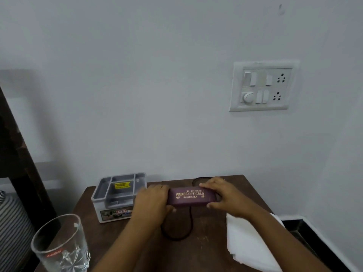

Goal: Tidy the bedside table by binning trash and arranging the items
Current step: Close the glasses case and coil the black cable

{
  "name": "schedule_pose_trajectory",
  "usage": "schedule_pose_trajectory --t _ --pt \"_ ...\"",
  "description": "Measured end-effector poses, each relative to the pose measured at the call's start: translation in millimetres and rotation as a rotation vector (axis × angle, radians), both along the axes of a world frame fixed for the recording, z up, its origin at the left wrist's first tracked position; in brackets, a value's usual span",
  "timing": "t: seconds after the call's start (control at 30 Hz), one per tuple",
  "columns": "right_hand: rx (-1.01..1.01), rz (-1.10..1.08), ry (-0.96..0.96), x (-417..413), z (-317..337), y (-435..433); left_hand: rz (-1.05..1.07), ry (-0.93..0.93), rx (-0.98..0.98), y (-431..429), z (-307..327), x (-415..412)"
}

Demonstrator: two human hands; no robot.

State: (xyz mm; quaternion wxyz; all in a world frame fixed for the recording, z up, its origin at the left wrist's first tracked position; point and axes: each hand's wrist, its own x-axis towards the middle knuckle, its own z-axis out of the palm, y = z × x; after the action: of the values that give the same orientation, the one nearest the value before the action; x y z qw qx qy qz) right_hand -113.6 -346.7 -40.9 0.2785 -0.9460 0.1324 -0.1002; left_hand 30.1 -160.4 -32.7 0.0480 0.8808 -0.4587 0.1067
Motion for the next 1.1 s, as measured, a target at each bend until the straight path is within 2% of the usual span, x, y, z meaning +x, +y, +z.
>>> schedule_pose_trajectory --t 0.2,0.4,0.6,0.77,0.87,0.97,1.03,1.1 --pt "-0.006 0.005 0.041 66 8 -32 0.05 -0.214 0.315 -44 32 56" --pt "-0.007 0.056 0.076 117 -19 -38 0.126 -0.351 0.639 -64 20 80" --pt "-0.041 0.09 0.092 129 -33 -45 0.173 -0.351 0.717 -76 10 80" --pt "0.04 0.047 0.092 117 -26 -39 0.176 -0.387 0.686 -75 4 78" --pt "0.222 -0.117 0.009 99 -24 -32 0.165 -0.429 0.514 -64 6 70" --pt "0.107 -0.317 0.004 79 -33 -26 0.118 -0.378 0.282 -51 7 53" --pt "0.001 -0.373 0.046 68 -46 -19 0.063 -0.381 0.115 -42 -1 36" --pt "-0.109 -0.388 0.038 63 -54 -14 0.01 -0.282 -0.049 -34 1 21"
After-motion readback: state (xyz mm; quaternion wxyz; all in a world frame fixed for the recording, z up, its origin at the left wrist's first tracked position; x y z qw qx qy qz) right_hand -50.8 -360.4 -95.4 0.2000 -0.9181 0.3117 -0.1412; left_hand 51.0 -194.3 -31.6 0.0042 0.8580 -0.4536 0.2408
